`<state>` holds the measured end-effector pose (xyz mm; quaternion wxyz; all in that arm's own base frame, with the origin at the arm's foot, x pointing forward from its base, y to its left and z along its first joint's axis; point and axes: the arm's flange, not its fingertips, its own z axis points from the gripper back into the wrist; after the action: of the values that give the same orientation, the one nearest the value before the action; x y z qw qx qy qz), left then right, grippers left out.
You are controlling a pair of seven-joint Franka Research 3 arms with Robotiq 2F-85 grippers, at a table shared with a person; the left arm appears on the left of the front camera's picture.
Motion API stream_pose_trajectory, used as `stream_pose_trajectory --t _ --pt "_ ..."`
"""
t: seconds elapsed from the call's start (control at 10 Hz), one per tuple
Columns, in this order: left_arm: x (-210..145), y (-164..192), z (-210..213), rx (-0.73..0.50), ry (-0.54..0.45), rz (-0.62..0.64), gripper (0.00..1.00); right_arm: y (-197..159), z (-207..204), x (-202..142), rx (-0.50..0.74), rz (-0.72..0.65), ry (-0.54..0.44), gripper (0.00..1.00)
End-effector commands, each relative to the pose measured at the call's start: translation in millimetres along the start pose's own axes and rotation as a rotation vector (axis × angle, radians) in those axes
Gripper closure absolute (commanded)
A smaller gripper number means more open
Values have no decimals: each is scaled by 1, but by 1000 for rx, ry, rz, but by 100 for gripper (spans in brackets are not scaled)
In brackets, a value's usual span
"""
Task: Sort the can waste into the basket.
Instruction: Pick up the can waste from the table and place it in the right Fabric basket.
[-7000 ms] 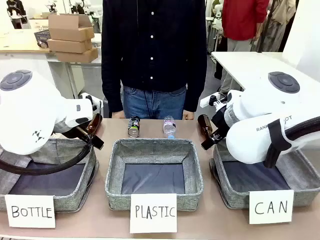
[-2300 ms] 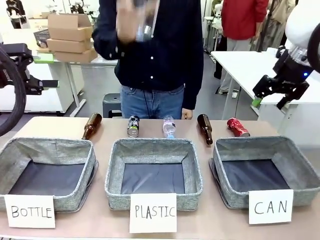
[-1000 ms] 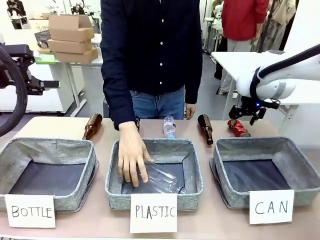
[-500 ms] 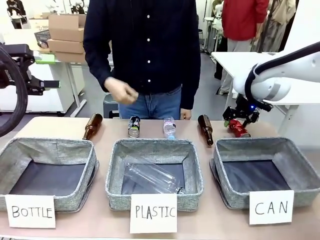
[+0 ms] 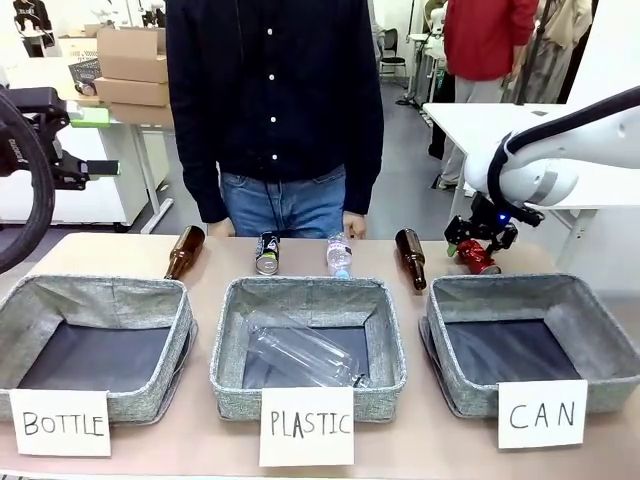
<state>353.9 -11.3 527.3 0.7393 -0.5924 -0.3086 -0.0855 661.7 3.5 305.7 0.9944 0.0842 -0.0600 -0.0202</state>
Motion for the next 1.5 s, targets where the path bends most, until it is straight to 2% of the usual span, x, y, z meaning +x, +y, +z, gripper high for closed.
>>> stream_pose_trajectory --t 0.0,0.1,0.2,0.3,0.4,0.6,0.8,1.0,1.2,1.4 --pt "1 0 -3 -25 -20 -19 0 9 1 8 -45 -21 27 60" --pt "1 0 -3 -25 -20 -19 0 13 0 9 -78 -24 27 60" --pt "1 0 -3 -25 -20 -19 0 14 0 10 -81 -25 29 100" --pt "1 0 -3 -25 -20 -19 0 13 -1 11 -86 -38 31 65" --pt "1 0 -3 -25 -20 -19 0 14 -1 11 -88 -49 27 100" --pt "1 0 -3 -25 -20 -19 0 16 -2 12 -107 -61 5 100" --pt "1 0 -3 -25 -20 -19 0 18 3 11 -109 -42 24 100" --pt "1 0 -3 -25 -20 -19 0 22 23 7 -101 -26 12 100" --pt "1 0 -3 -25 -20 -19 0 29 84 -21 -58 51 3 100" --pt "1 0 -3 -25 -20 -19 0 33 172 -86 -17 154 121 100"
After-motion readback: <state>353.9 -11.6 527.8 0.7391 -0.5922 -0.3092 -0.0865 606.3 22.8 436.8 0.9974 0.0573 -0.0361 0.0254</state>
